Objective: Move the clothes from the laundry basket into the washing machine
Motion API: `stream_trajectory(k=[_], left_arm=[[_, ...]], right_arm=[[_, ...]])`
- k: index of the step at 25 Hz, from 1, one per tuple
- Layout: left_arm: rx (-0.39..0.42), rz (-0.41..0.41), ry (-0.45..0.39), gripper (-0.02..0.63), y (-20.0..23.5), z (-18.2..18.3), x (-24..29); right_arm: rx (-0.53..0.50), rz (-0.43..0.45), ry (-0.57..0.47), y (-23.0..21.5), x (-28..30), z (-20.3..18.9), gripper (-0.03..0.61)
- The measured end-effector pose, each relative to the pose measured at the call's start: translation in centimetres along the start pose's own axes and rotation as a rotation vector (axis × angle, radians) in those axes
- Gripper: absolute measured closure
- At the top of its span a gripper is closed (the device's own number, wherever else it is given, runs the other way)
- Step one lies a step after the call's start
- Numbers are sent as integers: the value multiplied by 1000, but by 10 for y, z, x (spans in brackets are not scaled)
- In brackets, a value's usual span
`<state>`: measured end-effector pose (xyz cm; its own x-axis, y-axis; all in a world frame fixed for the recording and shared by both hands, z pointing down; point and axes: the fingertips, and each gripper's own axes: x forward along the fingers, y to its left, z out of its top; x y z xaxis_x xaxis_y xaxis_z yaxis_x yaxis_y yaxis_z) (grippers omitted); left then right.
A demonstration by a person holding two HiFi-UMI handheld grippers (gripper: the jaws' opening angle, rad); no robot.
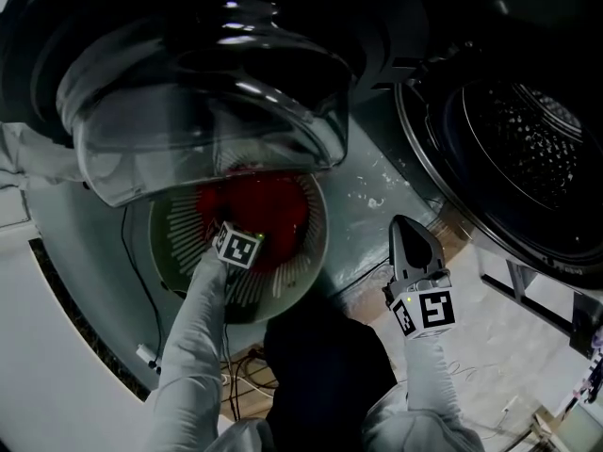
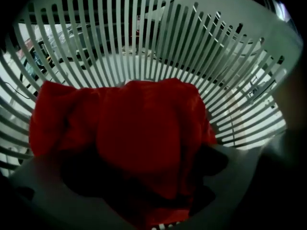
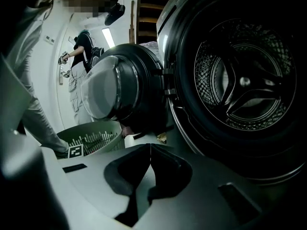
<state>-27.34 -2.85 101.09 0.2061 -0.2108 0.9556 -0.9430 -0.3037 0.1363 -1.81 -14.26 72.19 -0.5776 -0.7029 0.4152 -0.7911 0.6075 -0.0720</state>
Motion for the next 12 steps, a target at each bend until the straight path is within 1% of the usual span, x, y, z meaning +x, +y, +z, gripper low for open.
stream_trajectory(k=[6, 12], left_arm=[[-10, 13, 3, 87, 0, -3, 14], [-29, 40, 21, 94, 4, -5, 11]], right_arm=[[6, -19, 3, -7, 5, -10, 561], [7, -26, -3, -6, 2, -9, 561]])
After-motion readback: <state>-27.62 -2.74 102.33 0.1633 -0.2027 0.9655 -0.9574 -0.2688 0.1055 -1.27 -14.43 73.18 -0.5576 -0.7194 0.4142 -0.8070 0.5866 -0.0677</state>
